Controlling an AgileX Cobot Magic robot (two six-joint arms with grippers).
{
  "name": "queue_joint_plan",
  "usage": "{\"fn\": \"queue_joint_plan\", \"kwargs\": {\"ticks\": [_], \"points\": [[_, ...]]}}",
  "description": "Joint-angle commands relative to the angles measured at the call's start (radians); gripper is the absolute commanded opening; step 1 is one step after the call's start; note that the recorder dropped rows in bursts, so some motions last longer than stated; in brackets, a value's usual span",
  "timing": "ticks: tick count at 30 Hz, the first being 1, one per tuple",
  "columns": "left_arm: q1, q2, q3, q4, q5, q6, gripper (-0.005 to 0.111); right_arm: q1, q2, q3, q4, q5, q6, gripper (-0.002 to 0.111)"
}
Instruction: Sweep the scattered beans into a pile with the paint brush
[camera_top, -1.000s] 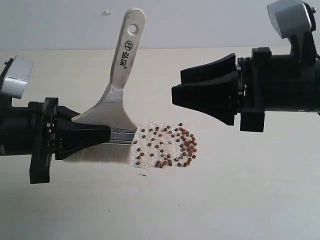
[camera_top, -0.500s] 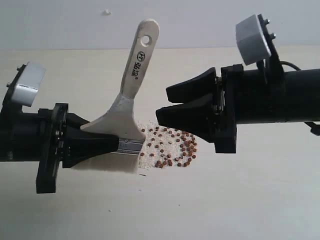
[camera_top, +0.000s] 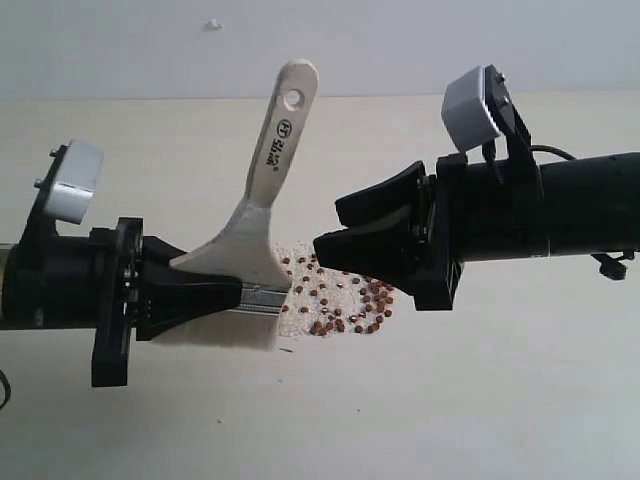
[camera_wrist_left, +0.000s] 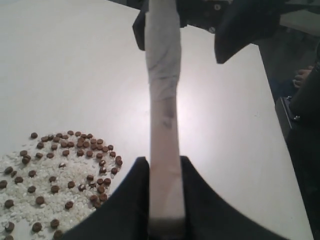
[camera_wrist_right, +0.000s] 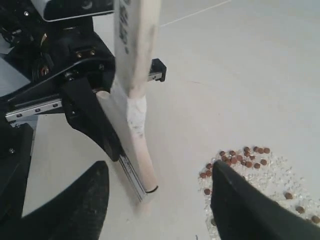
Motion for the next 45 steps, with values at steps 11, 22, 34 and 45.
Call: {"fn": "queue_joint_plan", "kwargs": {"ticks": [11, 22, 34, 45], "points": [[-0.004, 0.033, 0.000, -0.032, -0.016, 0.030, 0.000, 0.001, 0.002, -0.052, 0.002, 0.102, -0.012, 0.057], [-0.066, 0.033, 0.000, -0.044, -0.016, 0.045, 0.000, 0.001, 0.034, -0.075, 0.002, 0.100, -0.012, 0.057], [-0.066, 0.033, 0.000, -0.044, -0.016, 0.053, 0.000, 0.001, 0.048, -0.084, 0.002, 0.094, -0.008, 0.054], [-0.066, 0.033, 0.000, -0.048, -0.016, 0.053, 0.000, 0.001, 0.173, -0.175, 0.002, 0.188, -0.008, 0.054]]}}
